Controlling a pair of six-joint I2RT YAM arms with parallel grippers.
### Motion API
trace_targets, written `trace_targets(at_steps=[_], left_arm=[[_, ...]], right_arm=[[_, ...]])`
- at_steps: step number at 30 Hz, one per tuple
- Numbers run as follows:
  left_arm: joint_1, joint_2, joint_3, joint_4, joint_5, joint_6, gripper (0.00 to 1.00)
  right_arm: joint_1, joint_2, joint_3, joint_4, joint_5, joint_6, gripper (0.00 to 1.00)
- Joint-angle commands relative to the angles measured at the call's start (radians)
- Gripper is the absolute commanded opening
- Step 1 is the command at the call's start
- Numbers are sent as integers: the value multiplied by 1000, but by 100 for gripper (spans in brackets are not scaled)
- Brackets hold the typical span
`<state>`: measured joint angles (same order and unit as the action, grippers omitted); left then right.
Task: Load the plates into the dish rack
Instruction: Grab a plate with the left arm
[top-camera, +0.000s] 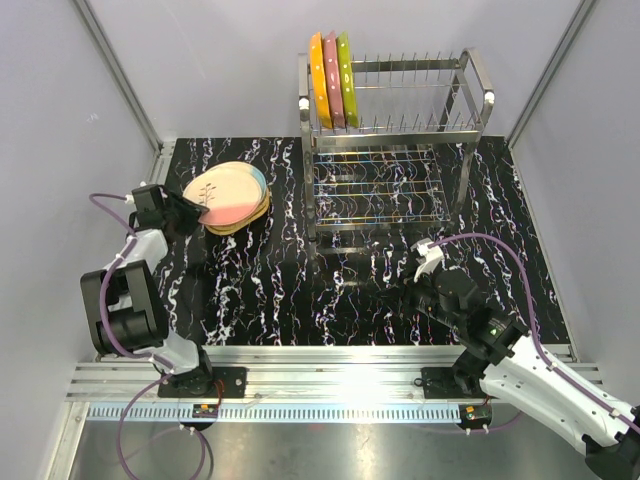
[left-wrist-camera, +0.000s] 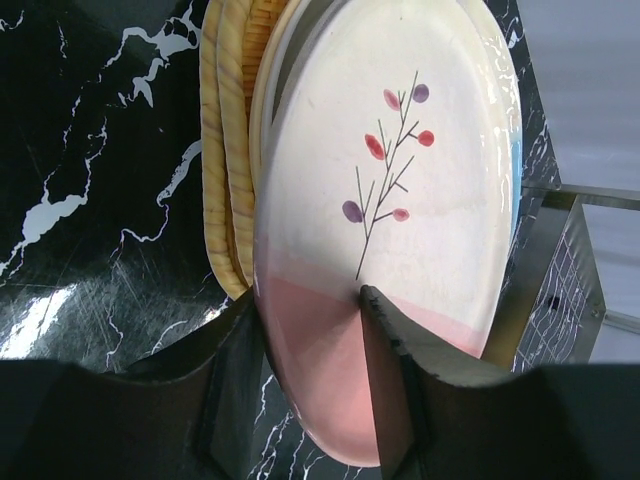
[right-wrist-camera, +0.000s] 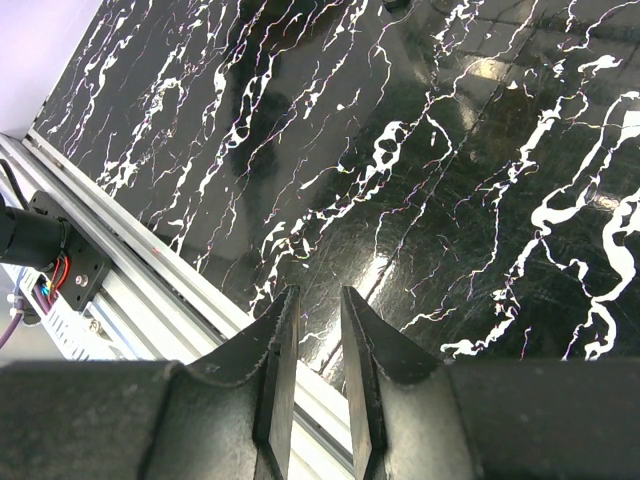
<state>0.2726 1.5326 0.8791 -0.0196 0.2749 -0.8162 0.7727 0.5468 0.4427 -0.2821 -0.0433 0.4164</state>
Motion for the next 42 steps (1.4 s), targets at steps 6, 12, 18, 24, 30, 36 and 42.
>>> trace_targets(at_steps=[6,12,18,24,30,36,42], left_arm=[[5,-98,54,-28,-48,31,37],[7,-152,57,-39,-62,28,33],[10,-204,47,-37,-63,22,24],[8,-246,20,-17,-34,23,15],[8,-281,-9,-2,-34,35,6],[7,-377,-78,76,-54,-1,0],[7,-431,-85,102,-68,-26,0]], right_arm=[[11,-5,1,35,16,7,30],[11,-4,2,37,14,5,30],[11,1,1,34,13,5,30],[11,2,2,34,14,4,30],[11,5,4,32,16,5,30],[11,8,5,32,19,5,30],[11,13,8,31,19,7,30]])
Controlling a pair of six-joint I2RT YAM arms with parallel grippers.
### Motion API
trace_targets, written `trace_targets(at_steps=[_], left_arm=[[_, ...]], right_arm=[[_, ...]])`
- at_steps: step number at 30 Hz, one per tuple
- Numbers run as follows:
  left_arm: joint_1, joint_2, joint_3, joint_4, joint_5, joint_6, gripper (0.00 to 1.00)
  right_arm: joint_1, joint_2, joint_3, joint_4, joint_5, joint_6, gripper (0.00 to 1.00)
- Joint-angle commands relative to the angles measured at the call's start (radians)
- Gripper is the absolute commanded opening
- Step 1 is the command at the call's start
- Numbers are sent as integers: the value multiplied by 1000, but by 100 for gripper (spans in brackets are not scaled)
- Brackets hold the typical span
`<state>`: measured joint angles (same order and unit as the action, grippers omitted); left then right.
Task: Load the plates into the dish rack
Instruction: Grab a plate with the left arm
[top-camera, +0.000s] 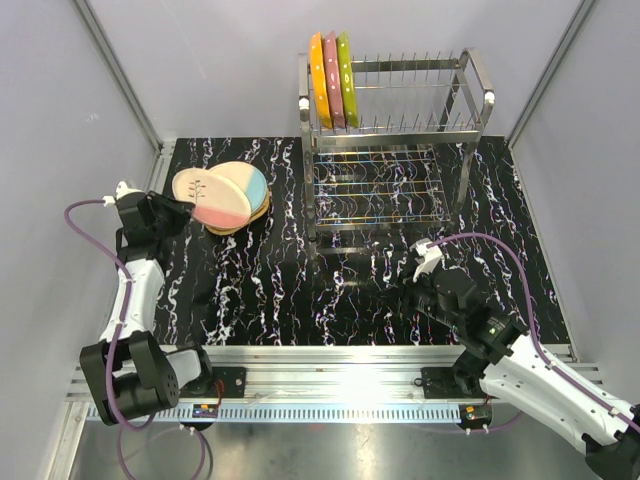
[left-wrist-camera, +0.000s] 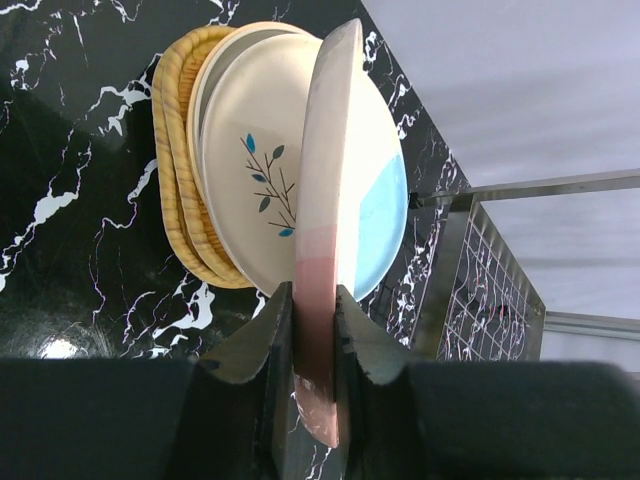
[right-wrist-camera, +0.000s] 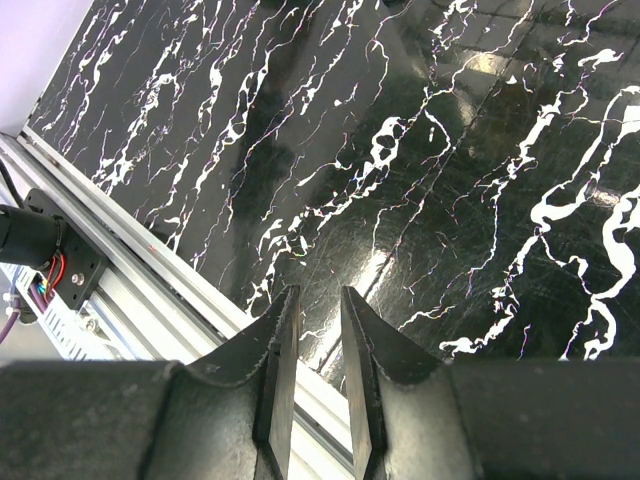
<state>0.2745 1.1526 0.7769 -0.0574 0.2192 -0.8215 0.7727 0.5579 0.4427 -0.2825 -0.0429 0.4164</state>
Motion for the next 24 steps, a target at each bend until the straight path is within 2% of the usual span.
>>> trace_targets(at_steps=[1,24], left_arm=[[5,-51,24,140,-15,-22,0],[5,-159,76,116,-21,-33,0]], right_arm=[[11,2,8,31,20,5,30],[11,-6,10,23,21,5,30]])
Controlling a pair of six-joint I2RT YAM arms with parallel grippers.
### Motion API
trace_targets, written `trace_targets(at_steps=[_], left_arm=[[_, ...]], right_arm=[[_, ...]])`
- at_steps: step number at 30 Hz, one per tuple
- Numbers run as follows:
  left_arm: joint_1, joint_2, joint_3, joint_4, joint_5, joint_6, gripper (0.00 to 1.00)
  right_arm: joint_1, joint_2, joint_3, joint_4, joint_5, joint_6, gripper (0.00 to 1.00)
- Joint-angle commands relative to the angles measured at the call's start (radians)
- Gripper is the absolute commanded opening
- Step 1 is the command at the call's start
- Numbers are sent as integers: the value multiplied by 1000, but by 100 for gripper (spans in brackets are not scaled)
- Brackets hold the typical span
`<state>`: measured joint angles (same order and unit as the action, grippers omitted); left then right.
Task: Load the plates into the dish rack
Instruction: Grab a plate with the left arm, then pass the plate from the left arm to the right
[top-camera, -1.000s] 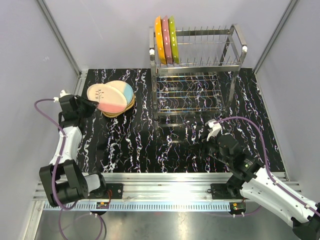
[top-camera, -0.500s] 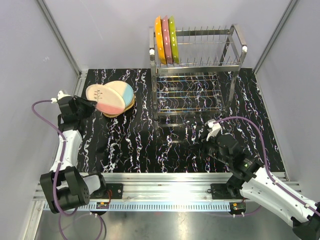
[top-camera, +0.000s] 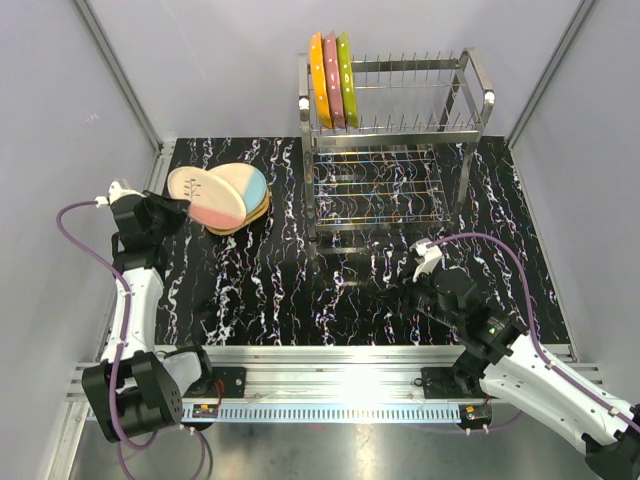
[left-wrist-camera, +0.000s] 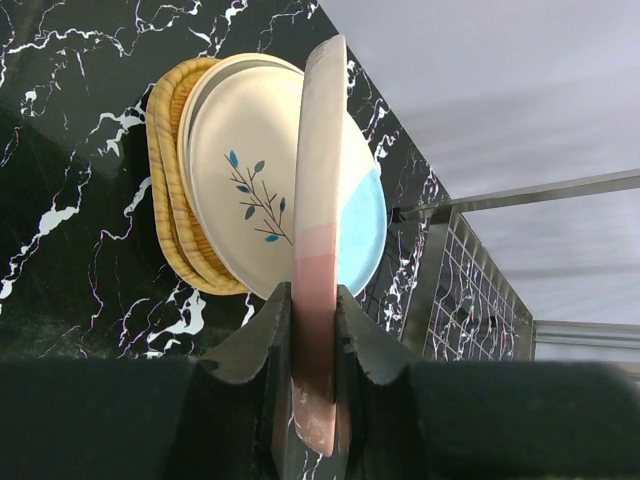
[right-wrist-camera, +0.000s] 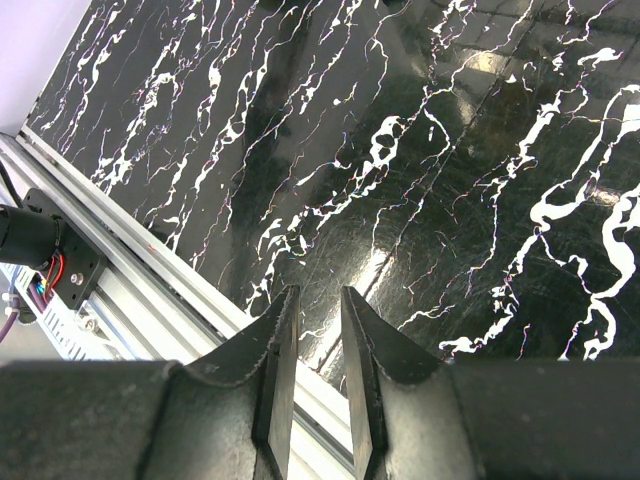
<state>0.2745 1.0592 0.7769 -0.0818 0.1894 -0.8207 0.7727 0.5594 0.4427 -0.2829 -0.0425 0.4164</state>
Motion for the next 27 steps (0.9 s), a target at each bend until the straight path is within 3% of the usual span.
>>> trace_targets(at_steps=[1,12,17,27], left_arm=[[6,-70,79,137,13,-37,0],[-44,-154,142,54,107,-38,0],[-148,-177,199,-54,104,20,0],[-368,-281,141,-242,97,49,0]], right_arm=[[11,-7,10,24,21,4,30],[10,7,27,44,4,-5,34],[20,72,67,94,-2,-7,37],[230,238,217,129,167,-39,42]])
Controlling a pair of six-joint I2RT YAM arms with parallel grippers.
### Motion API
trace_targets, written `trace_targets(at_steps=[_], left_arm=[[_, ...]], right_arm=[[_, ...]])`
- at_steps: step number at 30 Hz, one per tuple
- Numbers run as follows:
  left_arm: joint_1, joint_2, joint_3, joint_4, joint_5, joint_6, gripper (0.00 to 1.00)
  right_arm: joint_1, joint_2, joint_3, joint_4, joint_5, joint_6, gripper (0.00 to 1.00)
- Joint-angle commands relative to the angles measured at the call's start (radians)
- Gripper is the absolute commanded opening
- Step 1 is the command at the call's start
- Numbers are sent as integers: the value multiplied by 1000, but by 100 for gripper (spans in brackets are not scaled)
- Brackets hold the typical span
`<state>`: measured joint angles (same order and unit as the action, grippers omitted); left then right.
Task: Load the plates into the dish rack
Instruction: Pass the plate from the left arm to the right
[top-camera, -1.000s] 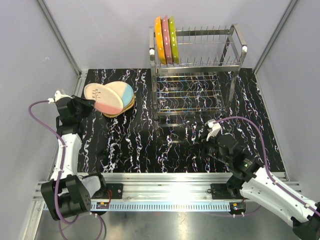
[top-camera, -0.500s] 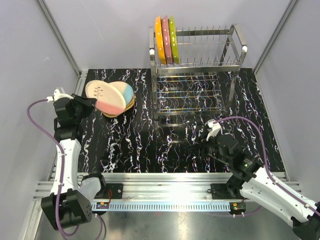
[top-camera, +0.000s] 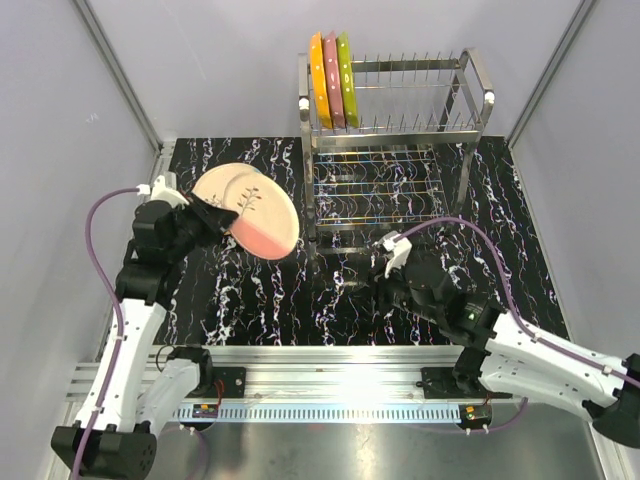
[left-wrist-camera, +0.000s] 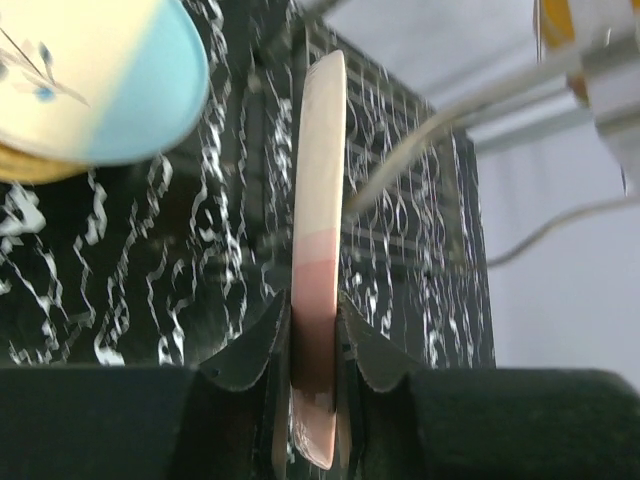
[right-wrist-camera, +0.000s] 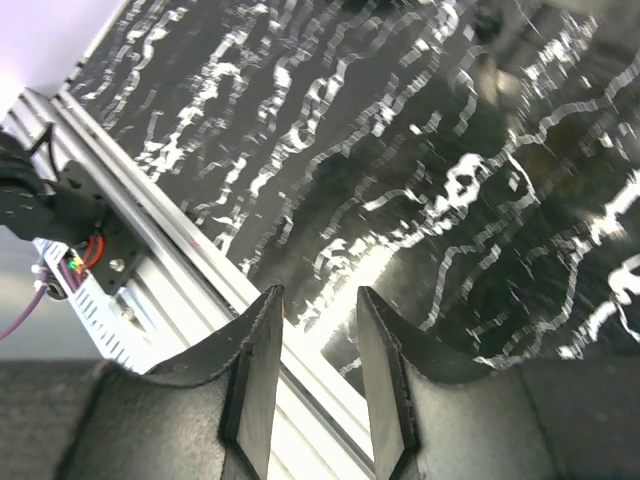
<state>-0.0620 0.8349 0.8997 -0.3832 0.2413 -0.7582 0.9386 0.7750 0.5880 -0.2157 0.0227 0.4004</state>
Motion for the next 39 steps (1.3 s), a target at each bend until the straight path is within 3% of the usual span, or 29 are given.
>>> trace_targets(at_steps=[1,6,11,15,25,39], left_arm=[[-56,-62,10,35,44,-21,0],[-117,-45,-18,-39,53,-49,0],[-216,-34,-27,-78,-13,-33,0],[-274,-23,-48,-83,-36,-47,0],[-318,3,-51,-86,-54,-76,0],[-338,-19,-12,-123,18,-122,0]], right_arm=[[86,29,78,68,147,-26,43],[296,127,159,76,339,-55,47],[529,310,275,76,626,-107,56],[609,463,364,85,755,-129,64],[641,714,522,68,815,-124,81],[585,903,635,-71,999,-60,80]])
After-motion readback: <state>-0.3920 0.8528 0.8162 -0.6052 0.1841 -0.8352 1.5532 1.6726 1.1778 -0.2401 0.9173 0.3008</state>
